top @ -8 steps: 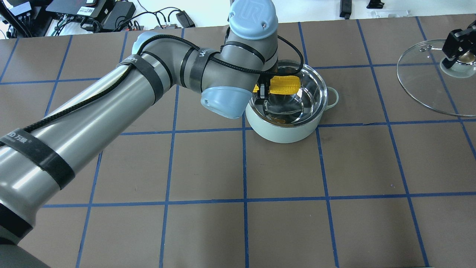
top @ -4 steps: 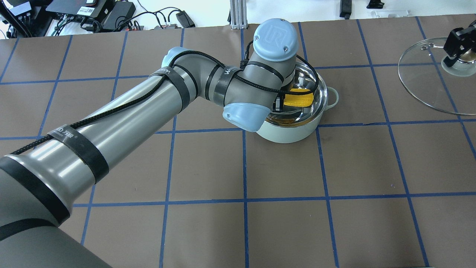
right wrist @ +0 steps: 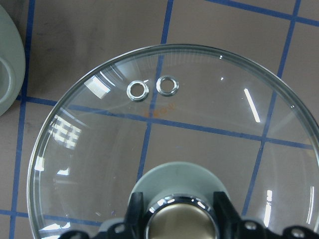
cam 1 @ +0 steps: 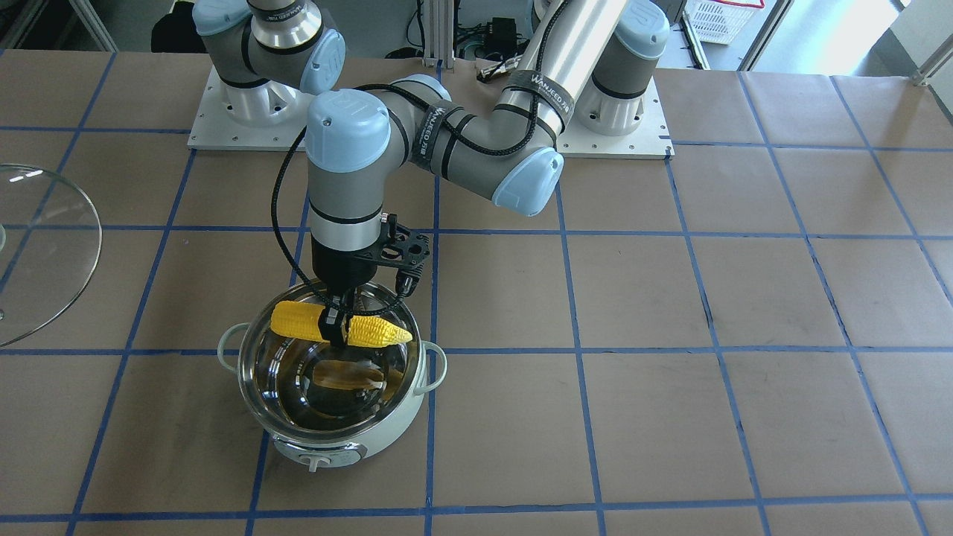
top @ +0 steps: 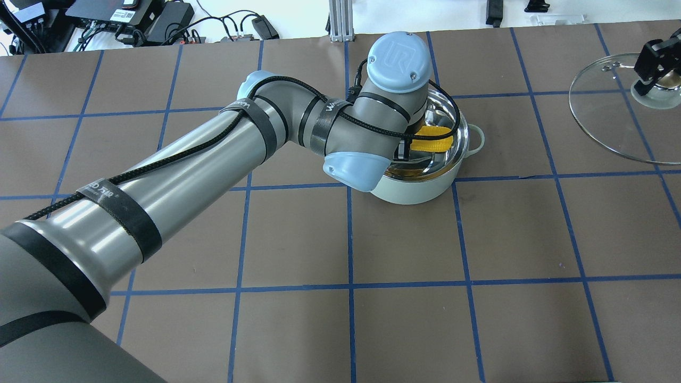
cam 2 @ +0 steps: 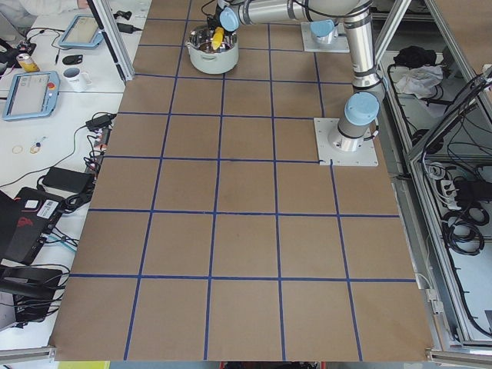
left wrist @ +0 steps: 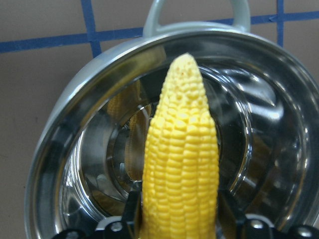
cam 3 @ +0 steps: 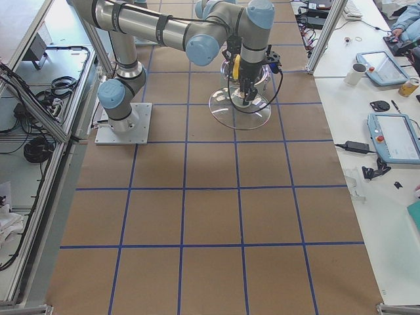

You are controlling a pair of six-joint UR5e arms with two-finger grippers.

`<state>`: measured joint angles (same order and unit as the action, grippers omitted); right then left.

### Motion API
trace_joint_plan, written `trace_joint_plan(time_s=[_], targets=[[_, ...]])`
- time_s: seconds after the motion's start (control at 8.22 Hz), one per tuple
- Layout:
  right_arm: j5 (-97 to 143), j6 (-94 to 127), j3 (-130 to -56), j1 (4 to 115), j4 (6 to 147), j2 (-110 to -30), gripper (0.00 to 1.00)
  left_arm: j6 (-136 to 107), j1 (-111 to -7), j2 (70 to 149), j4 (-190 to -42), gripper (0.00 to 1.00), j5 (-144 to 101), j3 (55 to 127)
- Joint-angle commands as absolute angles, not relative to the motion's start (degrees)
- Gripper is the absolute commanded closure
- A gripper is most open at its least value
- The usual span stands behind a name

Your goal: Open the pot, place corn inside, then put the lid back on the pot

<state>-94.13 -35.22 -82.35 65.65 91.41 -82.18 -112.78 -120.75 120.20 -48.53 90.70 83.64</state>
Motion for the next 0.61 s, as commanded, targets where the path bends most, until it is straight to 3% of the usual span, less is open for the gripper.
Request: trace_joint_plan(time_s=[0.0,0.24,0.49], targets=[[-94.4,-35.2,-82.4,65.7,91.4,-82.4,0.72,-112.8,-120.8,119.3,-46.2,0.00,88.8,83.8],[-94.0,-34.6,-82.5,66.0,91.3,-82.6,0.72,-110.1,-120.5,118.3,-46.4,0.00,88.7,83.7],[-93.4,-32.3,-82.5,67.8,92.6,-82.3,0.72,-90.6,-120.1,115.2,-46.7,0.00,88.2,83.8]])
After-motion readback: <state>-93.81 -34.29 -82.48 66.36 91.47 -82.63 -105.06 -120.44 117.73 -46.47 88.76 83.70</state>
